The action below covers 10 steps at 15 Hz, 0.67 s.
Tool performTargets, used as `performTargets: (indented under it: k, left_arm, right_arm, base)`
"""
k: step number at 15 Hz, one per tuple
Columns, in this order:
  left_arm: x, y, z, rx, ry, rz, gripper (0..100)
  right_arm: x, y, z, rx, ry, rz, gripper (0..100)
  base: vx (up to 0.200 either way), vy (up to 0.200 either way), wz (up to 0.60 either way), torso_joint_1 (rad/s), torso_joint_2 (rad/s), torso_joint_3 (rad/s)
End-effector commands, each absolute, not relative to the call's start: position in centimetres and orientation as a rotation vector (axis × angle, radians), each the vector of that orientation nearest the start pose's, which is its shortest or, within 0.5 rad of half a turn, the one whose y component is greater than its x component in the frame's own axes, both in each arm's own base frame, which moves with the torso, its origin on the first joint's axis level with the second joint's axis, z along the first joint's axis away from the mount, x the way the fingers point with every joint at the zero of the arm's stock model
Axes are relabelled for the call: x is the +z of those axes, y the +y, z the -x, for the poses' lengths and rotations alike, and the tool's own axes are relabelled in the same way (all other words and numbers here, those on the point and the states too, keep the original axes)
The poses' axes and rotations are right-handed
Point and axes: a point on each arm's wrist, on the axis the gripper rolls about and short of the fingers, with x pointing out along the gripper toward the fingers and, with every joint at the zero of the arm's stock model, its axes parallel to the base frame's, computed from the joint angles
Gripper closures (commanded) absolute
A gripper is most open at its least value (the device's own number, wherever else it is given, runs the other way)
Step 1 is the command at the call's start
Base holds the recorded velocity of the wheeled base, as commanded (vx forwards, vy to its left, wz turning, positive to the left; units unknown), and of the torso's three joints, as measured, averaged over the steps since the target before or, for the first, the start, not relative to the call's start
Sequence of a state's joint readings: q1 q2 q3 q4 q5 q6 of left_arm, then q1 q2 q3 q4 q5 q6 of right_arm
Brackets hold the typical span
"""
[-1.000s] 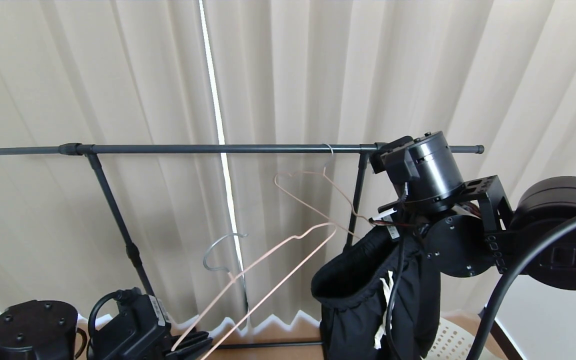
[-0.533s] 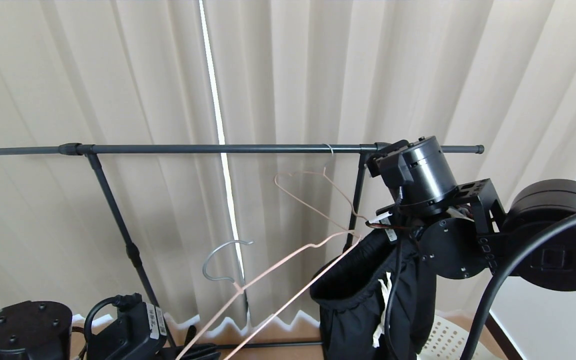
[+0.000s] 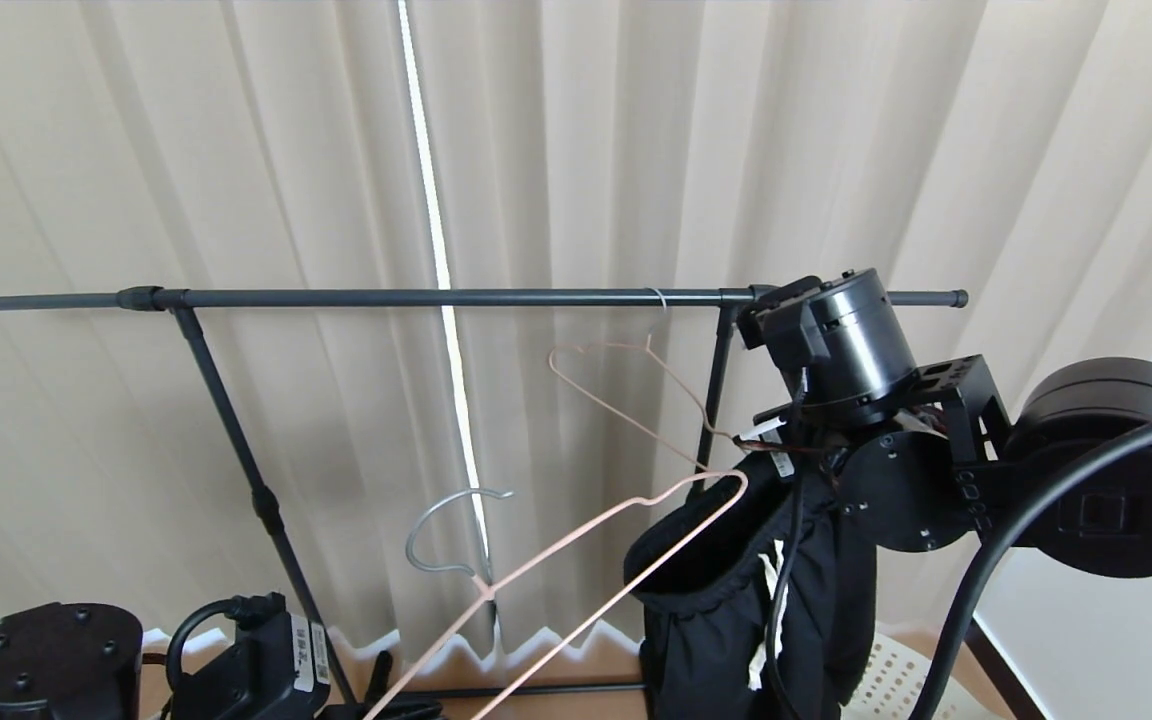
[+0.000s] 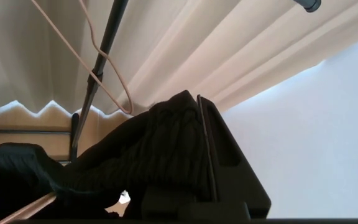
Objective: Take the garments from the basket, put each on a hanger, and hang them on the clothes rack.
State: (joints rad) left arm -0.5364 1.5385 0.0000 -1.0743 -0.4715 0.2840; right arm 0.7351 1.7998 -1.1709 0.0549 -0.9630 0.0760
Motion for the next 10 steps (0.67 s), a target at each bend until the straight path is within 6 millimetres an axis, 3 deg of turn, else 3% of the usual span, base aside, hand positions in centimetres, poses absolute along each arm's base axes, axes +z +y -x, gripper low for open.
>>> performTargets:
  k: [1, 10]
  left_arm:
    - [8.3, -9.1, -13.3, -1.054, 0.339, -0.270, 100]
    - [7.5, -9.7, -14.1, -1.100, 0.353, -0.251, 100]
  right_arm:
    - [19.1, 21.4, -24.6, -0.199, 0.433, 0.445, 100]
    - [18.6, 24.0, -23.5, -0.124, 0.368, 0.400, 100]
  base:
    - [0.000, 0.000, 0.00, 0.000, 0.00, 0.000]
    - [0.000, 0.000, 0.00, 0.000, 0.00, 0.000]
